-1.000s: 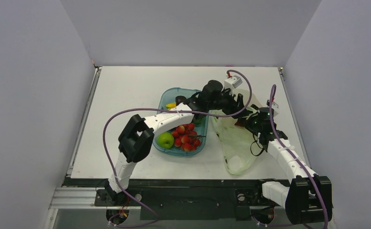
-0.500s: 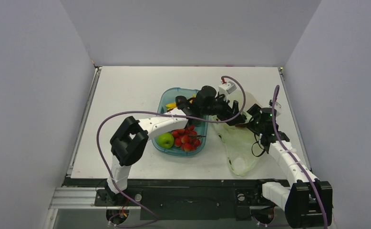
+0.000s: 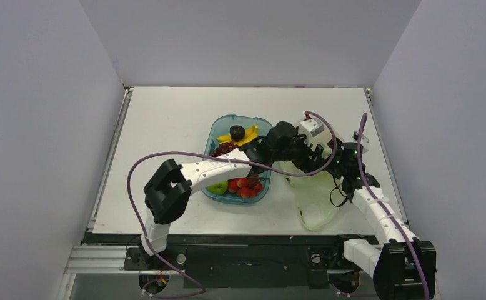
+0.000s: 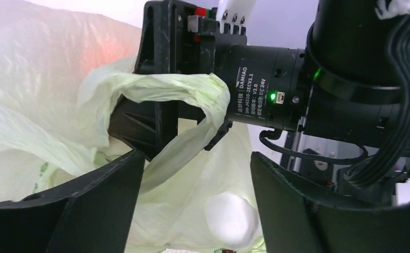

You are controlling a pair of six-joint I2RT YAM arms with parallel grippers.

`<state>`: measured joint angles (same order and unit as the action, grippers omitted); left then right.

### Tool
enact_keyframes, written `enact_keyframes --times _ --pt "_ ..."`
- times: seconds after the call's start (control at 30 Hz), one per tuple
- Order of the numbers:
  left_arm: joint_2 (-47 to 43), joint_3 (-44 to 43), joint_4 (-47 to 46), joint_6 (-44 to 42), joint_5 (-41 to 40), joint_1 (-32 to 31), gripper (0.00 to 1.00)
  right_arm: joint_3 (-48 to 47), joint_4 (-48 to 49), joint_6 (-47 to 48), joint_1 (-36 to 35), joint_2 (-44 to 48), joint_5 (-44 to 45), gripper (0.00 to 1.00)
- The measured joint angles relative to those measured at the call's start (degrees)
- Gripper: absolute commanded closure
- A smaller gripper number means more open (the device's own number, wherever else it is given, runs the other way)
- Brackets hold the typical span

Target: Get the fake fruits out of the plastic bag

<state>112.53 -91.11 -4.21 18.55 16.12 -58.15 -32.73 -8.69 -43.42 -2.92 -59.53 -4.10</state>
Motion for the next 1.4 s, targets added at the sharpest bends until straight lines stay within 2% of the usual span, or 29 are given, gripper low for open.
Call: enact_keyframes --times 0.07,0.1,0.13,0.17,0.23,0.47,0.73,1.1,1.4 --pt "0.5 -1.5 1.8 -1.0 -1.9 -0.9 0.5 0.0 0.0 -0.2 0.0 0.1 0.0 0.35" --pt "1.0 -3.0 2.7 -1.4 -2.8 -1.1 0.67 0.0 0.0 -0.3 0.0 0.1 0.0 0.35" --pt "1.7 -4.7 3.2 -1.8 -3.8 -1.1 0.75 0.0 0.0 -0.5 0.0 0.1 0.0 0.36" --pt "2.4 -6.4 3.9 -2.1 -4.6 -1.0 0.87 0.0 0.0 -0.6 0.0 0.1 0.0 0.36" --pt "3.4 -9.1 5.2 -2.7 -5.9 -0.9 1.0 0.2 0.1 -0.9 0.0 0.1 0.0 0.36" --pt "4.5 -14.2 8.6 -2.0 -8.1 -0.5 1.0 4.0 0.6 -1.6 0.5 1.3 0.9 0.34" --pt "4.5 -16.2 10.3 6.6 -5.0 1.8 1.0 7.6 5.6 -3.5 1.4 2.1 1.5 0.33" --pt "7.3 -23.6 9.7 17.4 4.5 4.3 1.0 7.7 15.8 -0.8 0.8 -5.6 2.8 0.35" --pt "8.5 -23.6 10.7 18.8 5.8 4.9 1.0 3.7 15.1 0.6 0.2 -14.6 8.0 0.32"
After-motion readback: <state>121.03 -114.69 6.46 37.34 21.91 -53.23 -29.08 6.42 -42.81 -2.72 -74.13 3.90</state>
